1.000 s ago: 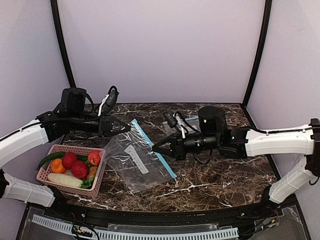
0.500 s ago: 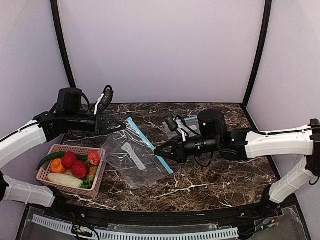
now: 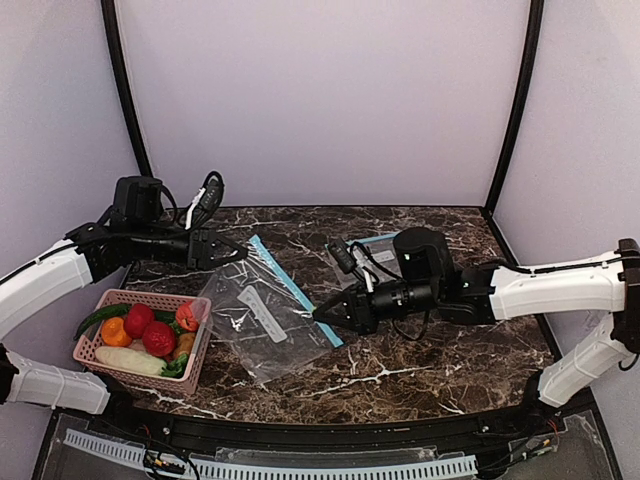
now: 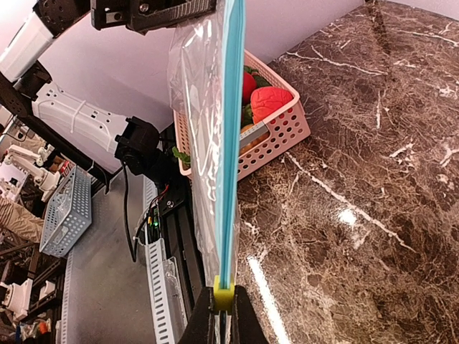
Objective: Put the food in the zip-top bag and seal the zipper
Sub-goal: Unzip the zipper from the zipper food storage bag.
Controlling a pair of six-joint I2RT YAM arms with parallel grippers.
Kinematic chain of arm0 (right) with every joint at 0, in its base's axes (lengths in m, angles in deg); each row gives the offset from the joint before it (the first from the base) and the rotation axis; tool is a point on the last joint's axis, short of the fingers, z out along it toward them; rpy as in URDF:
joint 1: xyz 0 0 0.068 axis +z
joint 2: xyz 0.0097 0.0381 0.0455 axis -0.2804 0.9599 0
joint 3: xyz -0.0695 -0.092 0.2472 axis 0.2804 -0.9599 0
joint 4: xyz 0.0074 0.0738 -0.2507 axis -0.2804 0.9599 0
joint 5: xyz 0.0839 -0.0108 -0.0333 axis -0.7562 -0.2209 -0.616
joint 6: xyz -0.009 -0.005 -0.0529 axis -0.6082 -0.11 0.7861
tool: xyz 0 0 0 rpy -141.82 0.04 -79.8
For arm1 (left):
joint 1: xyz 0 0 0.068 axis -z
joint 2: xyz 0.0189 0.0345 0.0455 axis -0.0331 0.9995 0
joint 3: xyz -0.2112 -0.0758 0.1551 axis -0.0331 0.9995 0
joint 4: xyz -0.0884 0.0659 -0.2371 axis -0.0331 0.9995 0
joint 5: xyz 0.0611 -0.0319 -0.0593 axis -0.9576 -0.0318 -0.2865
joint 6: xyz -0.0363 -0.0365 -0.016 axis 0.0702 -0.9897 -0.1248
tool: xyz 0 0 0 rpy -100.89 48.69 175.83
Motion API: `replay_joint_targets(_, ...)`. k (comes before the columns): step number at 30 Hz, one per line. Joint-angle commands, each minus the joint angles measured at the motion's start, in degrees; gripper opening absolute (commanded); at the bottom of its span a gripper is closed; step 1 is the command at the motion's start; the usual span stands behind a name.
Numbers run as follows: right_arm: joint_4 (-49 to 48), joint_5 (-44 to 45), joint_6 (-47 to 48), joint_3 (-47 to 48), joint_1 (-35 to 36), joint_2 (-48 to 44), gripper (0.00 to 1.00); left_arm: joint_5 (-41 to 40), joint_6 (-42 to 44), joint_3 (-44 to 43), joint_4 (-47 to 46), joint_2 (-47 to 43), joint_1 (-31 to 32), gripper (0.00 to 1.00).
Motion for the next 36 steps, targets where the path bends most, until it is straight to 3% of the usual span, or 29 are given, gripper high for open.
replay_joint_targets(1,3.94,-2.2,-0.41,-1.75,-0.09,-1.13,0.0,-1.86,1.84,-2.13,1.06,-1.61,-1.44,0.01)
replay_joint_targets(30,6.46,-3.83,-2.5,-6.09,0.05,-1.66,0.0,-1.45,5.72,-5.24,5.24,-0.38,-1.8,0.01)
replay_joint_targets(36,6.66,-3.49,-2.62,-6.3,0.0,-1.87,0.03,3.04,6.73,-5.04,5.43,0.39,-1.79,0.01)
